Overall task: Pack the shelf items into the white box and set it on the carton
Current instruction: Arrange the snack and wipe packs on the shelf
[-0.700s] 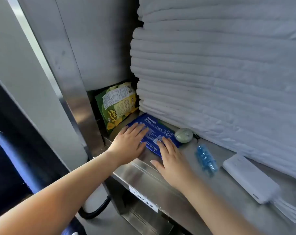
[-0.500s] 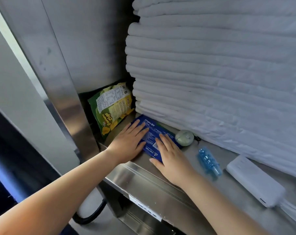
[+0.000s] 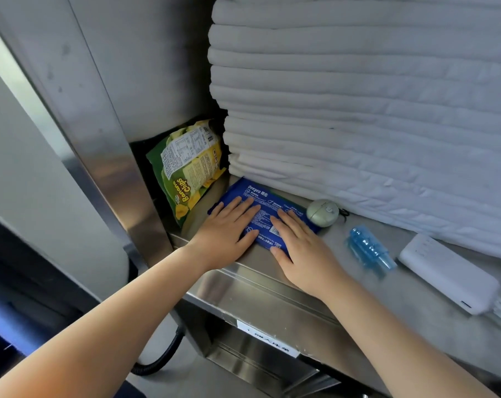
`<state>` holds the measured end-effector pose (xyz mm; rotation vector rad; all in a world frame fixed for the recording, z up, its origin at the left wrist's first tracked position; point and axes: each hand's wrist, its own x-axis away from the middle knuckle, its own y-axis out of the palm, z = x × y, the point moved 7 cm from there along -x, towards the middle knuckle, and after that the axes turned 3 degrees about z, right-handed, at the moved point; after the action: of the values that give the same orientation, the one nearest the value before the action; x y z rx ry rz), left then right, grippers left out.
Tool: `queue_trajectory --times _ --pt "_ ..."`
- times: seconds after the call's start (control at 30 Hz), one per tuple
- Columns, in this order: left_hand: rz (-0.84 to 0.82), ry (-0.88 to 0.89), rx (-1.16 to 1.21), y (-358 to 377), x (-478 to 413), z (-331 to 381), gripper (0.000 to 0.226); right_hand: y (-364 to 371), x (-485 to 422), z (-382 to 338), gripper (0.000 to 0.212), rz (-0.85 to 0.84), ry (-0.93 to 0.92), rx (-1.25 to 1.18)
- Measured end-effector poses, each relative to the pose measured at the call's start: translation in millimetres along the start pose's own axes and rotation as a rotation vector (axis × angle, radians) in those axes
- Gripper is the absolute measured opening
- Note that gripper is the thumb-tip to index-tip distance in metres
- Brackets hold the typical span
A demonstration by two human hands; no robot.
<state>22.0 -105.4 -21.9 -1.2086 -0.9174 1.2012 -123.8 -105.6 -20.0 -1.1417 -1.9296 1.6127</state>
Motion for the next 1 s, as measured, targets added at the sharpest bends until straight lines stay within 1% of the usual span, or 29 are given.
queue_trajectory --times 0.17,0.33,0.5,0.67,0.8,1.0 --pt "0.023 0.011 0.004 -2.1 9.5 -0.8 0.059 -2.5 4.4 -5.2 0.057 -0.003 0.002 -0.036" --pt "0.1 0.003 -0.015 -0.8 25.1 1.6 0.059 -1.4 12.5 -10.8 0.057 -0.01 -0.016 -0.051" --pt "0.128 -0.007 -0.047 1.7 34.0 2.1 0.06 -1.6 18.1 -16.0 0.058 -0.022 -0.014 -0.059" --pt "0.13 -0.015 -0.071 3.8 34.3 4.1 0.061 -11.0 5.0 -14.3 0.056 0.004 -0.032 0.056" --pt "0.112 -0.023 -0.07 4.7 33.6 4.5 0.061 -8.7 -5.3 -4.7 0.062 -0.045 -0.025 0.17" --pt "0.075 -0.045 -0.049 3.9 34.1 7.6 0.061 -13.0 -0.4 12.3 0.056 -0.036 0.023 0.134"
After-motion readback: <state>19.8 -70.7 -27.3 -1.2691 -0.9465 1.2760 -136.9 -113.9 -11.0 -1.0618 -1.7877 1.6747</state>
